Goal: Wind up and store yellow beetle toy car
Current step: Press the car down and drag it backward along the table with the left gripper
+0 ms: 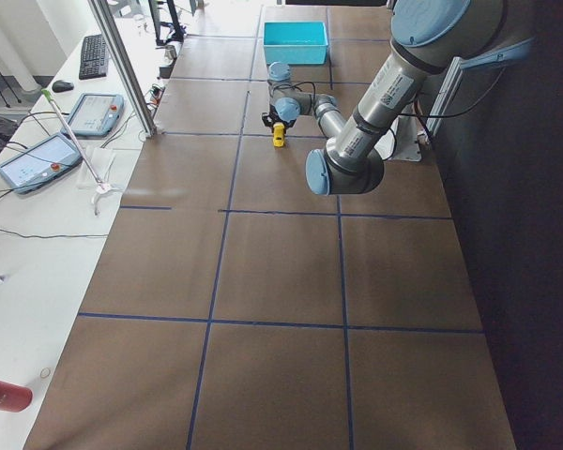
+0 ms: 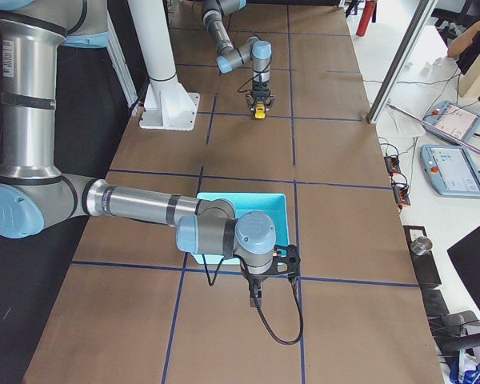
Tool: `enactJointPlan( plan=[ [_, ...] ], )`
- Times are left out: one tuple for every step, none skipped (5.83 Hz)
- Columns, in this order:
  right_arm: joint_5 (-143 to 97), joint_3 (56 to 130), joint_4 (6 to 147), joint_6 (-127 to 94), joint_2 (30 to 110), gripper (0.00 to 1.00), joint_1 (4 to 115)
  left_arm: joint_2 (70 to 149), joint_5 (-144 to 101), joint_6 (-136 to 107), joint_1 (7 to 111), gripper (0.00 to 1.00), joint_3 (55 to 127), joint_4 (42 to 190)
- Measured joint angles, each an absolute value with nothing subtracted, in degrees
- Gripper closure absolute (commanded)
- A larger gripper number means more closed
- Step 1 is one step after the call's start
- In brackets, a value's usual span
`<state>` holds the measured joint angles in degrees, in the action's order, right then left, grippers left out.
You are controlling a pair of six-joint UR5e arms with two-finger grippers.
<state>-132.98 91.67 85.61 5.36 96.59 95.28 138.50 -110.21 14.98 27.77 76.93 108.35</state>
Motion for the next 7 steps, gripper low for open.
enactJointPlan(
  plan=[
    [-133.0,91.7,85.6,5.4,96.6,0.0,95.3,137.7,-110.2,15.0,27.8,1.0,77.9,108.4],
    [-133.0,91.7,85.6,5.4,96.6,0.0,95.3,136.9,-110.2,15.0,27.8,1.0,78.8,108.4],
    [-133.0,91.7,85.6,5.4,96.6,0.0,95.3,136.4,-110.2,15.0,27.8,1.0,79.3,108.4],
    [-133.0,91.7,85.6,5.4,96.6,0.0,95.3,135.8,-110.2,15.1,27.8,1.0,79.8,108.4],
    [-133.0,91.7,85.6,5.4,96.6,0.0,95.3,135.2,-110.2,15.1,27.8,1.0,80.4,108.4],
    [-133.0,91.7,85.6,5.4,96.6,0.0,95.3,134.7,-110.2,15.1,27.8,1.0,80.9,108.4],
    [-133.0,91.7,85.6,5.4,96.6,0.0,95.3,134.1,-110.2,15.1,27.8,1.0,81.4,108.4]
  ],
)
